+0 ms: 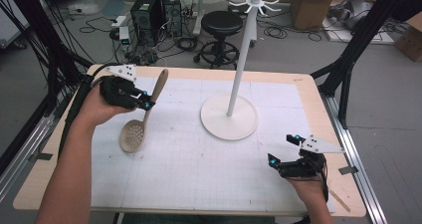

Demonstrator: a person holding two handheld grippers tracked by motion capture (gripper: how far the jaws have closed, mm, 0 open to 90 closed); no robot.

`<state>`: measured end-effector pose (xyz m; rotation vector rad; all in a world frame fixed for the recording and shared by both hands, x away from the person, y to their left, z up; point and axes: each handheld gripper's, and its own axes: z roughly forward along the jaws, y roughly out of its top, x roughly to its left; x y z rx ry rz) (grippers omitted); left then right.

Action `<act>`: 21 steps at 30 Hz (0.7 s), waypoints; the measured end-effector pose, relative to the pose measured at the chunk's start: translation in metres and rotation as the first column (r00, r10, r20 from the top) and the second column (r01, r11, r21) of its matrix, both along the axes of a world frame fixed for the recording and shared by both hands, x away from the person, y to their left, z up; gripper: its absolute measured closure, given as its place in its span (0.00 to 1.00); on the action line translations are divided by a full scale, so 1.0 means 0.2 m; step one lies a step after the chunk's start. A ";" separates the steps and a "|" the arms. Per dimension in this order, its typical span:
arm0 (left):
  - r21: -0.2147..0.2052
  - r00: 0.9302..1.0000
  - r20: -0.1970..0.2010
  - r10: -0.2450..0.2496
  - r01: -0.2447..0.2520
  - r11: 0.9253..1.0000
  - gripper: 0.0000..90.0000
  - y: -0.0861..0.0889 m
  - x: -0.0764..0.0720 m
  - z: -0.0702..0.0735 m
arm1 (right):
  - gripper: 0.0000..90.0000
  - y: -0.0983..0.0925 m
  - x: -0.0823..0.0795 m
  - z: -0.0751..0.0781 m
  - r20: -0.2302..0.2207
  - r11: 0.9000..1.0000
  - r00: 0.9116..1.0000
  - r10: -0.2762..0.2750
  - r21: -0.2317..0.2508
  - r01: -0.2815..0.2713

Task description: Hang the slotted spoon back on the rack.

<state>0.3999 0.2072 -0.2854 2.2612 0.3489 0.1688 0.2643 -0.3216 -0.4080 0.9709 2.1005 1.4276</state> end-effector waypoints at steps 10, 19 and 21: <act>-0.042 0.999 0.041 0.006 -0.004 0.999 0.84 -0.05 -0.01 0.19 | 0.00 -0.01 0.00 0.00 -0.001 1.000 1.000 0.000 0.005 0.000; -0.040 0.999 0.043 -0.024 0.026 0.999 0.83 -0.16 0.01 0.30 | 0.00 -0.01 0.00 0.01 -0.001 1.000 1.000 -0.003 0.012 0.003; -0.042 0.999 0.040 -0.029 0.031 0.999 0.83 -0.19 0.02 0.32 | 0.00 -0.01 0.00 0.01 -0.001 1.000 1.000 -0.002 0.015 0.002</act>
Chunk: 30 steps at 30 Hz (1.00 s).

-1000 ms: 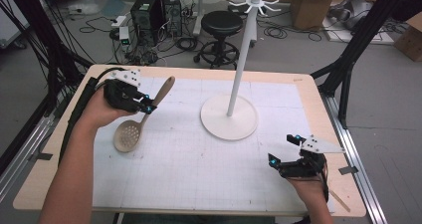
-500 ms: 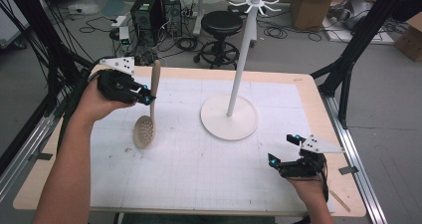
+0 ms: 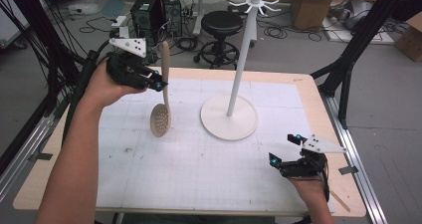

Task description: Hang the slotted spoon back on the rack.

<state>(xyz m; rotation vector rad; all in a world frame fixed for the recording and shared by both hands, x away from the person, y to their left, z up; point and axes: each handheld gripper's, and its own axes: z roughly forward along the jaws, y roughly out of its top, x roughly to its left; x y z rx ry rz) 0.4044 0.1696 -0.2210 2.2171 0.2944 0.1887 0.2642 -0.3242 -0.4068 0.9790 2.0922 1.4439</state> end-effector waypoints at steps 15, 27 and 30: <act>-0.032 0.998 -0.029 -0.061 0.060 0.998 0.83 -0.13 0.10 0.15 | 0.00 -0.01 0.00 0.00 0.004 1.000 1.000 0.003 0.005 -0.003; -0.026 0.998 -0.031 -0.047 0.046 0.999 0.83 -0.31 0.21 0.27 | 0.00 0.00 0.00 0.00 0.002 1.000 1.000 0.008 0.012 -0.008; -0.030 0.999 -0.031 -0.031 0.030 0.999 0.83 -0.35 0.24 0.32 | 0.00 0.01 0.00 0.00 0.005 1.000 1.000 0.010 0.011 -0.010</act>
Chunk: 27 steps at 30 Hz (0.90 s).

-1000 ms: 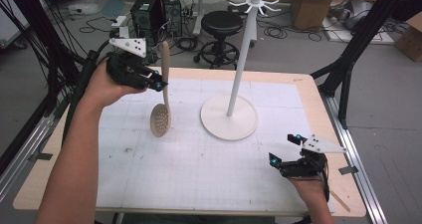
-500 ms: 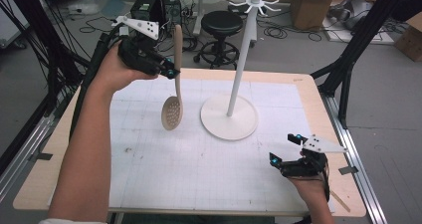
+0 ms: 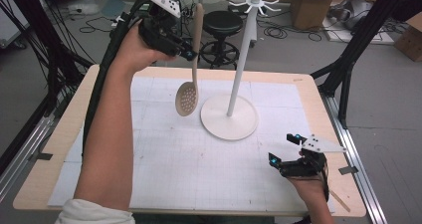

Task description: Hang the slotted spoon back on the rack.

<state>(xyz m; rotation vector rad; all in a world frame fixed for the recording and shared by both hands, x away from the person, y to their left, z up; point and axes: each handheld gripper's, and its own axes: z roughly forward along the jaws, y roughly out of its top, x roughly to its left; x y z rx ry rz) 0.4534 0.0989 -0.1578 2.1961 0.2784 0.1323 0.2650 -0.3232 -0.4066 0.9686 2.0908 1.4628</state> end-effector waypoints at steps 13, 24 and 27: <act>0.056 0.999 -0.005 0.038 -0.037 0.998 0.83 -0.12 0.08 0.05 | 0.00 0.00 0.00 0.00 0.001 1.000 1.000 0.003 -0.002 -0.003; 0.076 1.000 0.000 0.016 -0.016 0.997 0.83 -0.22 0.08 0.07 | 0.00 0.00 -0.01 0.01 0.015 1.000 1.000 0.005 0.002 -0.005; 0.077 0.999 -0.002 0.036 -0.035 0.996 0.83 -0.24 0.09 0.09 | 0.00 0.00 -0.01 0.01 0.015 1.000 1.000 0.010 0.000 -0.010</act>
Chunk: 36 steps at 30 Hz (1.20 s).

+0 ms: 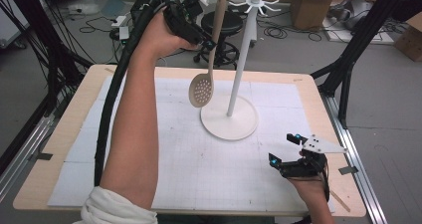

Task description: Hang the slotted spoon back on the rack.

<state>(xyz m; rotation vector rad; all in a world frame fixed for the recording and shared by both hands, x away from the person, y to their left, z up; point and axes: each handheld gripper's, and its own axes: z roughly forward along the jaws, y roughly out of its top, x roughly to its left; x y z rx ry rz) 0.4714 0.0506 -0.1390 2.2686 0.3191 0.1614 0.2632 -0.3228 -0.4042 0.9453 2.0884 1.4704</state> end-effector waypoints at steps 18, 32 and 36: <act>0.048 1.000 -0.014 -0.010 0.011 0.999 0.83 -0.08 0.04 -0.04 | 0.00 -0.01 0.00 0.00 -0.009 1.000 1.000 -0.002 0.003 0.002; 0.069 0.999 -0.015 -0.040 0.041 0.997 0.83 -0.15 0.03 -0.06 | 0.00 0.00 0.00 -0.01 -0.004 1.000 1.000 0.002 0.002 -0.002; 0.052 0.999 -0.022 -0.049 0.050 0.997 0.83 -0.17 0.04 -0.08 | 0.00 0.00 0.00 0.00 -0.003 1.000 1.000 0.006 0.004 -0.006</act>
